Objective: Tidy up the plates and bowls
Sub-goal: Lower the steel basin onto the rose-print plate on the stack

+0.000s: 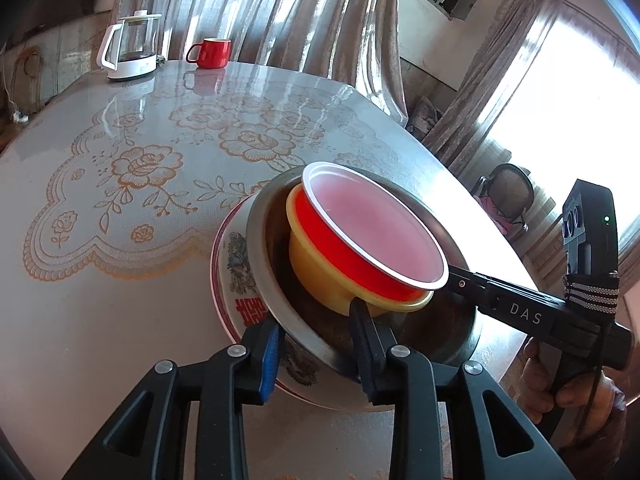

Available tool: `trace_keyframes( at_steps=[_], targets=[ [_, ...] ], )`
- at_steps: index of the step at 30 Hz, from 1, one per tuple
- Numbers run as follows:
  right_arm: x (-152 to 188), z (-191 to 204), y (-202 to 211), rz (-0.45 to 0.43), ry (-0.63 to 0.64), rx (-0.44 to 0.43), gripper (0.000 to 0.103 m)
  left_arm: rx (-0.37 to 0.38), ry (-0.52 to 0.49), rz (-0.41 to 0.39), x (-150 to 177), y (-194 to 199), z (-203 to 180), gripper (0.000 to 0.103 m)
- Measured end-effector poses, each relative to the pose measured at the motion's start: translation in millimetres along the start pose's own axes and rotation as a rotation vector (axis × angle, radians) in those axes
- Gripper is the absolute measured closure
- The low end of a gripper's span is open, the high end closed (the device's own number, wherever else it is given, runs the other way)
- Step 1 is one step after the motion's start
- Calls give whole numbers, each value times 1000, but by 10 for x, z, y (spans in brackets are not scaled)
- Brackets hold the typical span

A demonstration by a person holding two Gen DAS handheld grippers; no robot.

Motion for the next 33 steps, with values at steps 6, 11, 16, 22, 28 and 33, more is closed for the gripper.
trace_keyframes(
  at_steps=[6, 11, 16, 22, 28, 33],
  targets=[
    [34, 29, 26, 1, 5, -9, 80, 2, 0, -5, 18, 30, -14, 71],
    [69, 47, 71, 0, 9, -16, 80, 1, -2, -10, 32, 52, -19, 70],
    [97, 43, 150, -6, 7, -27, 78, 1, 0, -18, 34, 79, -10, 70],
    [123, 39, 203, -11, -8, -43, 76, 3, 3, -22, 41, 87, 1, 70],
    [143, 37, 255, -16, -9, -56, 76, 13, 4, -27, 57, 116, -7, 70],
    [167, 108, 262, -18, 26, -48, 77, 16, 6, -30, 67, 140, 0, 70]
  ],
)
Point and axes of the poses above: each gripper's, at about its wrist camera, not at the fingertips, and y roughly against the way its jaws point, z to its left, x to its underside, the point moved 9 cm from there along -y, roughly the way its jaws point, and after that the axes turned 3 degrees about -x, right-handed, at the moved point
